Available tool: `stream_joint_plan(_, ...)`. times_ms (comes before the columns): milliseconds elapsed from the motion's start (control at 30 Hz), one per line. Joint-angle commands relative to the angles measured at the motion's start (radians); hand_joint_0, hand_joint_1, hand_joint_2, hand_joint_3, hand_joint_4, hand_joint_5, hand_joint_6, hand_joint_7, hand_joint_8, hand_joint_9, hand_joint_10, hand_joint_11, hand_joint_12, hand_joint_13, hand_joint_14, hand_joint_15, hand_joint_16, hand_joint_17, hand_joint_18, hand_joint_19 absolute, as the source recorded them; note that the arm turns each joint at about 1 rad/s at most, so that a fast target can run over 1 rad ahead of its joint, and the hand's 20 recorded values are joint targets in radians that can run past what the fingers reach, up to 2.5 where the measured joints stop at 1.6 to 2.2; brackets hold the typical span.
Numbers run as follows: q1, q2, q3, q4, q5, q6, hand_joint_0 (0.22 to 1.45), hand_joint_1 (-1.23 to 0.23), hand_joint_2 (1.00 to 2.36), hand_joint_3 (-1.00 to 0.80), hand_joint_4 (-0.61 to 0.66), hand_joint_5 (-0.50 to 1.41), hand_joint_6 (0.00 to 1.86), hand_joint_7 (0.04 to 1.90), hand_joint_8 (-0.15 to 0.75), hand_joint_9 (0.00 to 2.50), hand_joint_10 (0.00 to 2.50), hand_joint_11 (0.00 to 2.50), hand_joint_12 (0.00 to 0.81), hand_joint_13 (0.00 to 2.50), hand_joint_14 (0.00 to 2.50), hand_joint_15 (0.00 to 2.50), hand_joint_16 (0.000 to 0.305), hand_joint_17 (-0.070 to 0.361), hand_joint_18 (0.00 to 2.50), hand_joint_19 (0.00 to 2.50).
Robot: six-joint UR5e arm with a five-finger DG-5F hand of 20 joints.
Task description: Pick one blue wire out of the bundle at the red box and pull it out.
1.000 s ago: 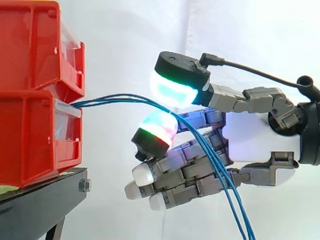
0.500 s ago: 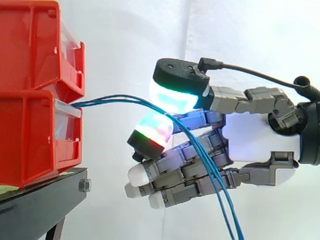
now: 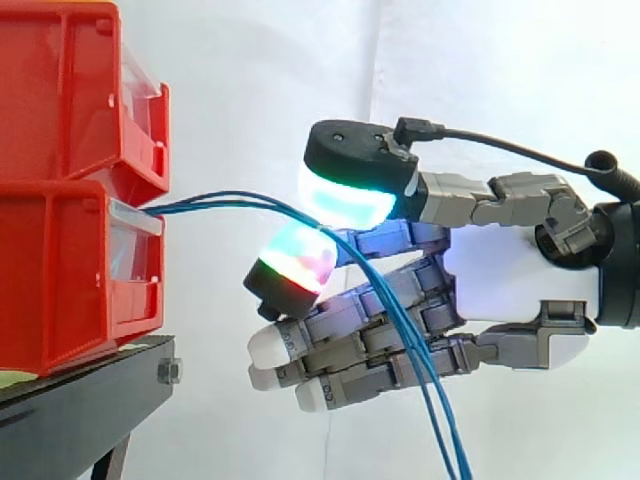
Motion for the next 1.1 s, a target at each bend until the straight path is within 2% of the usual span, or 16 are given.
stream_joint_plan(0, 0.0, 0.0, 0.0, 0.004, 0.0, 0.0, 0.51, -0.74, 1.01, -0.19, 0.23, -0.1, 0.52, 1.33, 0.263, 0.75, 0.01, 0.38, 0.378, 0.28, 0.01, 0.15, 0.064, 0.144, 0.08, 0.3)
stream_joint_plan(233, 0.0, 0.0, 0.0, 0.004, 0.001, 0.0, 0.55, -0.75, 1.01, -0.1, 0.23, -0.13, 0.67, 1.12, 0.273, 0.78, 0.01, 0.39, 0.387, 0.32, 0.01, 0.15, 0.065, 0.146, 0.14, 0.28)
stream_joint_plan(400, 0.0, 0.0, 0.0, 0.004, 0.001, 0.002, 0.59, -0.8, 1.02, -0.17, 0.19, -0.14, 0.73, 1.12, 0.246, 0.76, 0.02, 0.44, 0.345, 0.32, 0.01, 0.15, 0.056, 0.125, 0.14, 0.28)
stream_joint_plan(500, 0.0, 0.0, 0.0, 0.004, 0.001, 0.003, 0.6, -0.83, 1.02, -0.22, 0.22, -0.14, 0.73, 1.11, 0.242, 0.78, 0.02, 0.43, 0.343, 0.33, 0.01, 0.14, 0.055, 0.124, 0.17, 0.28)
stream_joint_plan(567, 0.0, 0.0, 0.0, 0.002, 0.001, 0.005, 0.59, -0.82, 1.02, -0.24, 0.25, -0.12, 0.67, 1.2, 0.235, 0.78, 0.01, 0.38, 0.34, 0.34, 0.01, 0.14, 0.055, 0.124, 0.18, 0.28)
stream_joint_plan(633, 0.0, 0.001, 0.0, 0.002, 0.001, 0.005, 0.59, -0.76, 1.02, -0.23, 0.28, -0.07, 0.52, 1.44, 0.22, 0.79, 0.01, 0.28, 0.335, 0.34, 0.01, 0.13, 0.054, 0.122, 0.18, 0.29)
stream_joint_plan(667, 0.0, 0.0, 0.0, 0.002, 0.001, 0.005, 0.59, -0.75, 1.02, -0.23, 0.28, -0.06, 0.5, 1.45, 0.219, 0.79, 0.01, 0.28, 0.33, 0.35, 0.01, 0.13, 0.054, 0.121, 0.18, 0.29)
stream_joint_plan(733, -0.002, 0.0, 0.0, 0.002, 0.001, 0.005, 0.6, -0.72, 1.02, -0.22, 0.31, -0.06, 0.5, 1.41, 0.214, 0.82, 0.01, 0.27, 0.324, 0.37, 0.01, 0.14, 0.052, 0.118, 0.19, 0.29)
stream_joint_plan(867, -0.002, 0.0, 0.0, 0.004, 0.001, 0.005, 0.62, -0.73, 1.02, -0.2, 0.27, -0.07, 0.5, 1.41, 0.221, 0.84, 0.02, 0.38, 0.329, 0.38, 0.01, 0.16, 0.052, 0.116, 0.22, 0.3)
stream_joint_plan(1000, -0.002, 0.0, 0.0, 0.004, 0.001, 0.005, 0.62, -0.82, 1.02, -0.13, 0.27, -0.14, 0.69, 1.16, 0.234, 0.86, 0.02, 0.57, 0.339, 0.39, 0.01, 0.17, 0.053, 0.12, 0.25, 0.29)
stream_joint_plan(1067, 0.0, 0.0, 0.0, 0.004, 0.001, 0.005, 0.61, -0.84, 1.02, -0.18, 0.33, -0.13, 0.69, 1.14, 0.235, 0.88, 0.02, 0.55, 0.341, 0.39, 0.01, 0.17, 0.053, 0.12, 0.26, 0.29)
